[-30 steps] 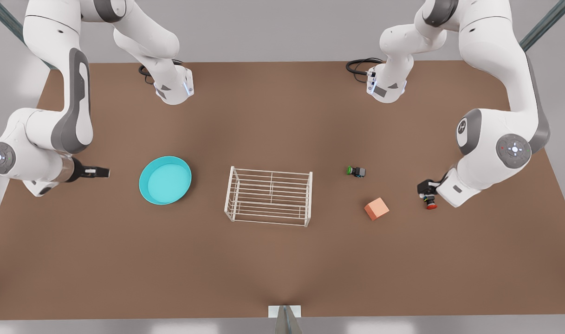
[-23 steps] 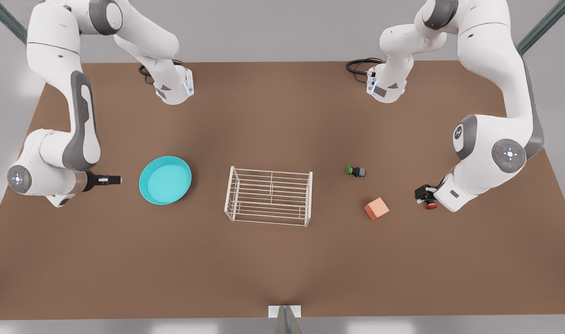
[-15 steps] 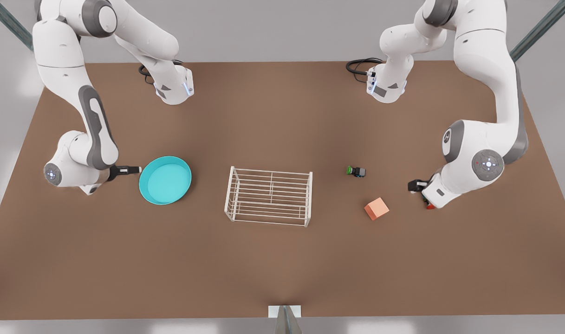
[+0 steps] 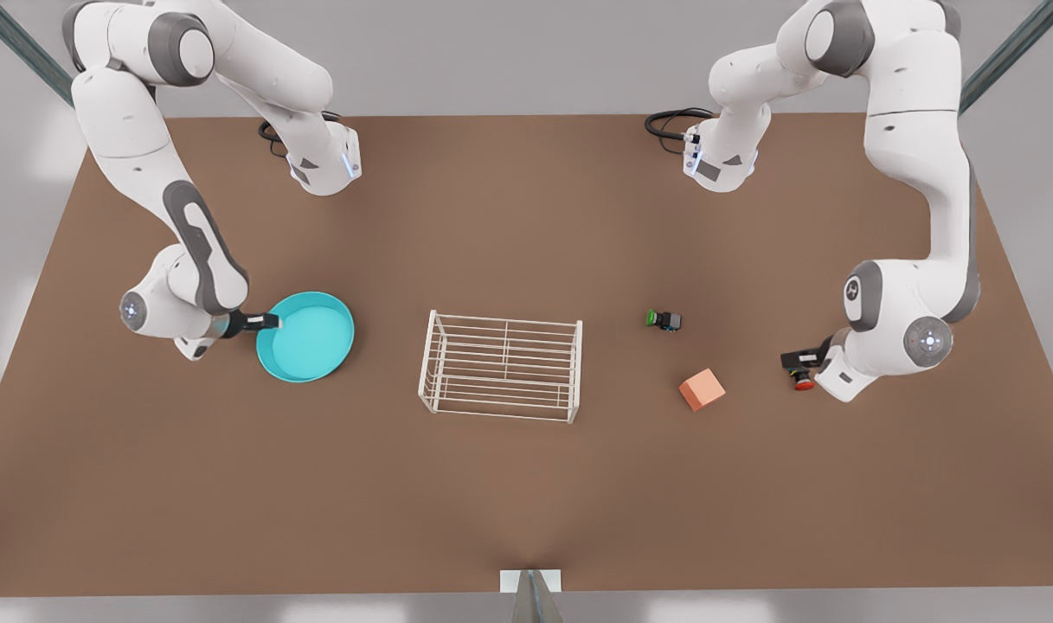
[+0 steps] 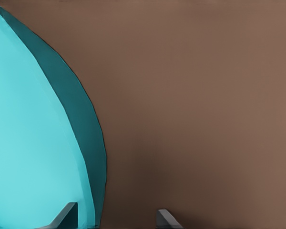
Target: Place the plate on the shelf with right arm and place the red button switch in the plate with left arm
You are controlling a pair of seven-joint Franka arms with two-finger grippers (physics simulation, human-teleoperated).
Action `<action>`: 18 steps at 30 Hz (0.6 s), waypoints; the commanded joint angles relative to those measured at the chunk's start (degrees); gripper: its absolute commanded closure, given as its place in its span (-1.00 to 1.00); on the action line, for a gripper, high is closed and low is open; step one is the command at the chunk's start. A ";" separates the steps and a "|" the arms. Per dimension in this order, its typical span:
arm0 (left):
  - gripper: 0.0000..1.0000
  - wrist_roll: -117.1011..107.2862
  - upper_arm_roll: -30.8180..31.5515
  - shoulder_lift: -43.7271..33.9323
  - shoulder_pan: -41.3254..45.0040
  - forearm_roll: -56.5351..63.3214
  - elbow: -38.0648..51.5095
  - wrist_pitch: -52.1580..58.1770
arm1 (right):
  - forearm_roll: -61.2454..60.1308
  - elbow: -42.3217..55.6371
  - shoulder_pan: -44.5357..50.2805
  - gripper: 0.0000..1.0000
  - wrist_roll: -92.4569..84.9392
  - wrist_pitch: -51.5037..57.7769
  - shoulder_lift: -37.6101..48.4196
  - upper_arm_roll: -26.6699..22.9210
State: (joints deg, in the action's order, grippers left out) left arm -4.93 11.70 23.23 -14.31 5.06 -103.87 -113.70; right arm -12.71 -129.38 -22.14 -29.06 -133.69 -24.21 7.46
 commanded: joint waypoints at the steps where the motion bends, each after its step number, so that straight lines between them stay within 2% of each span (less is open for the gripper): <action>1: -1.00 -0.17 -0.01 0.24 -0.37 0.21 -1.25 -9.17 | 1.55 0.09 0.00 0.21 -5.22 -0.69 0.57 0.02; 3: -1.00 1.76 -0.10 1.20 -0.81 2.05 -1.25 -10.58 | 1.55 0.09 0.00 0.38 -4.78 0.10 1.10 0.10; 7: -1.00 3.44 -0.10 2.26 -0.72 6.27 -1.25 -11.72 | 1.63 0.36 0.08 0.59 -4.43 0.80 1.63 0.10; 9: -1.00 3.52 -0.19 3.31 -0.72 7.06 -1.25 -12.60 | 1.63 0.71 0.08 0.61 -3.73 1.68 1.89 0.10; 13: -1.00 3.52 -0.36 4.98 -0.81 10.40 -1.33 -13.66 | 1.72 4.48 0.17 0.61 1.10 10.99 5.75 2.47; 18: -1.00 3.52 -0.89 4.54 -1.78 11.81 -5.37 -16.73 | 2.42 16.70 0.26 0.61 6.56 28.83 7.16 4.32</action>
State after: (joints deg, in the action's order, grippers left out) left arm -2.73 10.86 27.88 -15.99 15.64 -108.57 -127.25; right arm -11.13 -114.10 -21.73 -30.64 -117.73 -17.18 11.56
